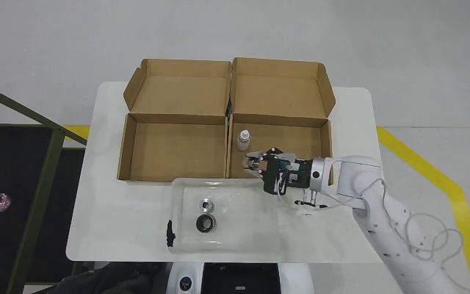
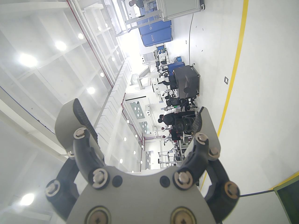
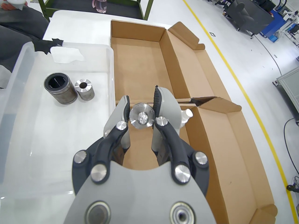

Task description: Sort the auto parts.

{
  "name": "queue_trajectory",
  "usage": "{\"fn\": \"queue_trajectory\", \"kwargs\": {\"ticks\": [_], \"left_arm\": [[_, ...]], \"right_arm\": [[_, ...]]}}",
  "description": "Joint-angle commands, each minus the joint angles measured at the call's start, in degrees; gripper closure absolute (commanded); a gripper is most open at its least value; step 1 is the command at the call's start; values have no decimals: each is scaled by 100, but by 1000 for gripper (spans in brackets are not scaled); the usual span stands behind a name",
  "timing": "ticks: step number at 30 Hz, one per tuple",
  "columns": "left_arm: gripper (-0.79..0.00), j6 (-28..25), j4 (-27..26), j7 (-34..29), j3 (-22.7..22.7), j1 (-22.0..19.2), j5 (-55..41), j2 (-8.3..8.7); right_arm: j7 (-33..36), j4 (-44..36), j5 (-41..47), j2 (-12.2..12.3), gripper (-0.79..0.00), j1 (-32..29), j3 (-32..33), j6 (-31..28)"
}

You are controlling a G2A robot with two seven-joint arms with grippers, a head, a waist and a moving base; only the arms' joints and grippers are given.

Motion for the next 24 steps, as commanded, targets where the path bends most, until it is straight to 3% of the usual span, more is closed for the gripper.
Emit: {"fn": "queue_trajectory", "kwargs": {"ticks": [1,9,24], "left_arm": [[-785,0,0,0,0,0,0,0],[-785,0,0,0,0,0,0,0],[-785,0,0,0,0,0,0,0]], "right_arm": [[62,108,17,6,0,45,25,-29],[447,694,190,-11,0,384,-83,-136],[1150,1898,371,-206,0,1242,-734,318]]}}
